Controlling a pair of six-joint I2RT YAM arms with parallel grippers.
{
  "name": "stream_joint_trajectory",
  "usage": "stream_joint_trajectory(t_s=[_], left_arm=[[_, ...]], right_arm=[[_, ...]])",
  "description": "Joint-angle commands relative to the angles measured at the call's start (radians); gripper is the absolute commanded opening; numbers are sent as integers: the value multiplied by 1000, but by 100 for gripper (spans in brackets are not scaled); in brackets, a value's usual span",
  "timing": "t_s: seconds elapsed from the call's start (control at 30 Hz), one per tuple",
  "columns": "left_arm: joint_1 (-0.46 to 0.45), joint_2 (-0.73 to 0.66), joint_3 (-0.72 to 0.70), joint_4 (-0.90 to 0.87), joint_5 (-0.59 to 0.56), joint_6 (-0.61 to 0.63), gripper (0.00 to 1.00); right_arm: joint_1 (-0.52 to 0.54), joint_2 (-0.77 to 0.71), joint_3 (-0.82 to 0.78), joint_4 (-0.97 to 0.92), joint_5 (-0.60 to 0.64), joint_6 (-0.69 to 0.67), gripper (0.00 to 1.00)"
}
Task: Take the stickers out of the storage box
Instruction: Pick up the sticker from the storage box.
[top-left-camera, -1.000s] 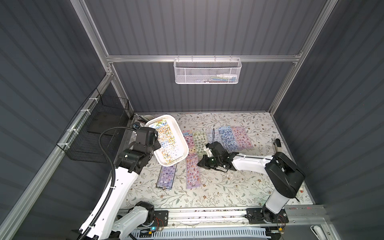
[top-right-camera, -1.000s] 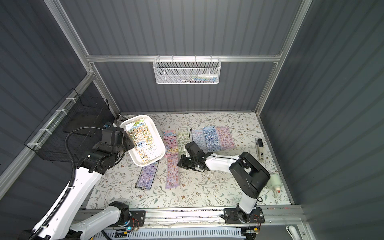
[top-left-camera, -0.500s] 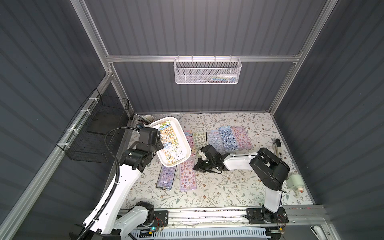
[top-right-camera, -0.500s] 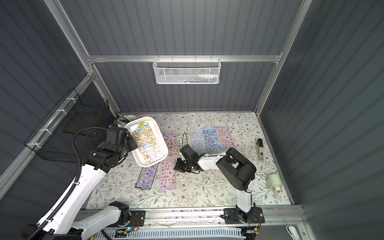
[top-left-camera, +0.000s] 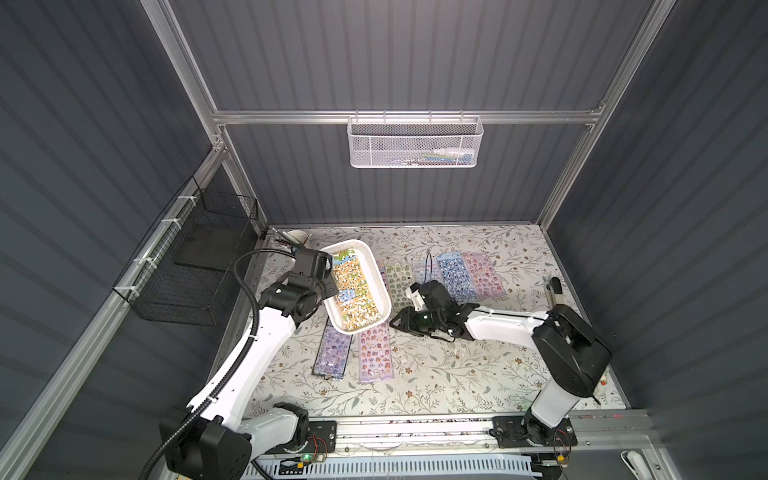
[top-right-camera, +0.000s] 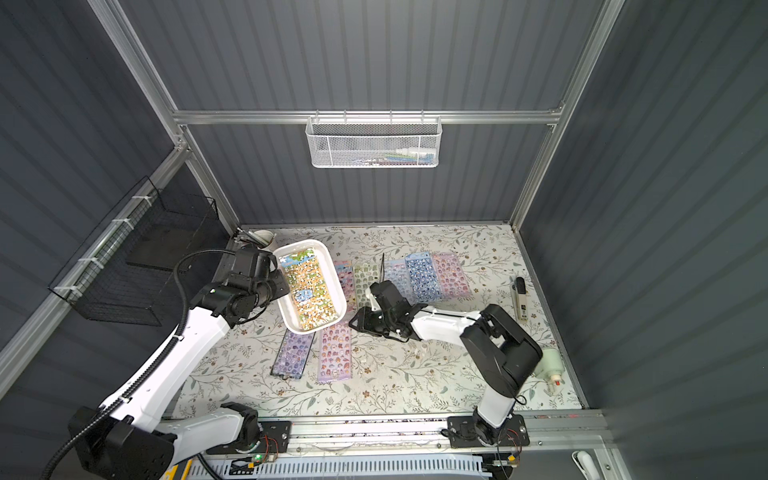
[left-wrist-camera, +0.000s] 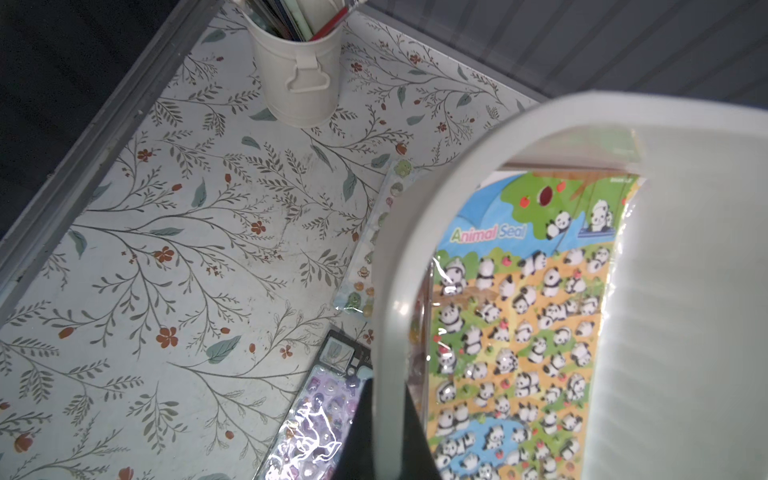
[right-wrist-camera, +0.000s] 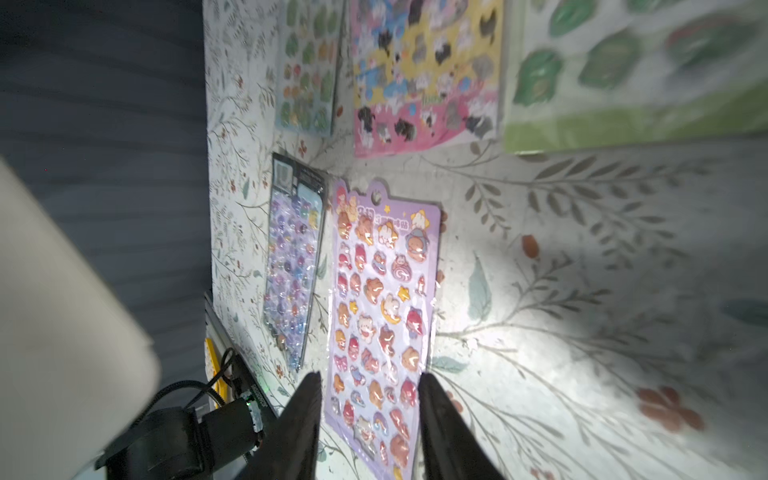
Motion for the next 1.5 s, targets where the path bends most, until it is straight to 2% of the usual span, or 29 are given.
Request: stream_joint_trajectory(t_s=[0.0,0.07,0.13,0.2,0.43,0.5,0.7,1.03,1.23,1.37,1.47], left_arm=[[4,19,37,56,56,-2,0],[-6,46,27,74,68,-14,0],[-40,76,11,101,69,-30,0],[-81,110,-9,125,54,-53,0],[-185,215,-20,209,27,-120,0],[-209,235,-16,227,19,-134,0],[-261,251,-2,239,-18,-156,0],[-277,218,-29,250,-39,-162,0],[-277,200,-43,265,-35,-154,0],[-277,192,-46,267,-32,-151,0],[-277,182,-50,266,-31,-149,0]], right_arm=[[-64,-114,-46,-79,1,-64,41],[-96,-195,-46,-159,29,-119,41],[-109,-272,-17,-272,104,-193,41],[-111,-327,37,-379,121,-273,43],[-79,-390,219,-615,174,-396,45],[-45,-368,276,-663,218,-418,46],[46,-228,404,-708,293,-442,31],[72,-17,544,-742,429,-468,22],[74,78,593,-741,441,-469,21],[75,133,635,-758,510,-467,22],[76,166,662,-772,547,-465,27]])
